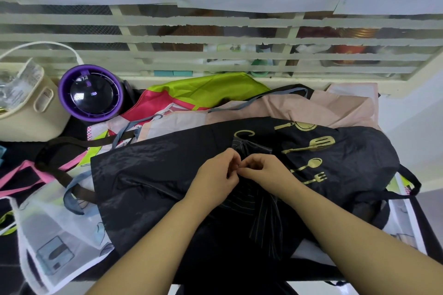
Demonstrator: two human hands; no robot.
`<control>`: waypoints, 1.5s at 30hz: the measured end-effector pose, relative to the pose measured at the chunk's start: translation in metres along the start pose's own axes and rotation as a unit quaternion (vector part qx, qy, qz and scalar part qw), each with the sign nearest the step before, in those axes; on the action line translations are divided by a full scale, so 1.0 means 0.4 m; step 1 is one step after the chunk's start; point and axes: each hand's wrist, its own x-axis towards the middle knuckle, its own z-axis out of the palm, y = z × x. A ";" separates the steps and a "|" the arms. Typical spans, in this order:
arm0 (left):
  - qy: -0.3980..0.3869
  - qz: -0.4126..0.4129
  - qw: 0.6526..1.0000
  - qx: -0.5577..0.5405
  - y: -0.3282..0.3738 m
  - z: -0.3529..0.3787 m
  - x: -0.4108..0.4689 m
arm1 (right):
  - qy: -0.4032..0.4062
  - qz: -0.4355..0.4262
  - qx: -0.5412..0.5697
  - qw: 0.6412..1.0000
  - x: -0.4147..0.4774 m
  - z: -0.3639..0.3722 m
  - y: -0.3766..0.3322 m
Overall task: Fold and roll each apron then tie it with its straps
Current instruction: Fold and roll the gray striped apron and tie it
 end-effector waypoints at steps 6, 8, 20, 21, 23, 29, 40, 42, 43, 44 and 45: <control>-0.002 0.004 1.000 -0.021 -0.003 -0.013 -0.013 | -0.015 -0.038 -0.113 0.993 0.001 -0.006 0.009; 0.002 0.000 1.000 -0.031 -0.004 -0.017 -0.020 | -0.002 -0.055 -0.137 0.989 -0.002 -0.005 0.012; -0.021 -0.073 0.994 -0.074 -0.021 -0.025 -0.049 | 0.009 -0.051 -0.168 0.984 -0.001 -0.025 0.025; -0.024 -0.078 0.994 -0.071 -0.019 -0.026 -0.049 | 0.012 -0.061 -0.186 0.981 0.000 -0.026 0.022; -0.031 -0.093 0.993 -0.064 -0.019 -0.025 -0.050 | 0.020 -0.076 -0.223 0.972 0.003 -0.028 0.016; -0.044 -0.116 0.992 -0.040 -0.022 -0.033 -0.045 | 0.077 -0.073 -0.235 0.966 0.008 -0.009 0.017; -0.048 -0.172 0.982 -0.063 -0.021 -0.002 0.007 | 0.019 0.113 -0.202 0.973 -0.076 -0.101 0.051; -0.082 -0.198 0.975 -0.054 -0.017 0.016 0.022 | -0.063 0.152 -0.207 0.964 -0.086 -0.092 0.053; -0.093 -0.206 0.973 -0.044 -0.013 0.026 0.029 | -0.081 0.155 -0.206 0.963 -0.092 -0.085 0.053; -0.095 -0.213 0.972 -0.041 -0.006 0.032 0.033 | -0.086 0.150 -0.205 0.963 -0.093 -0.075 0.057; -0.091 -0.218 0.971 -0.046 0.000 0.037 0.036 | -0.081 0.137 -0.199 0.967 -0.094 -0.066 0.060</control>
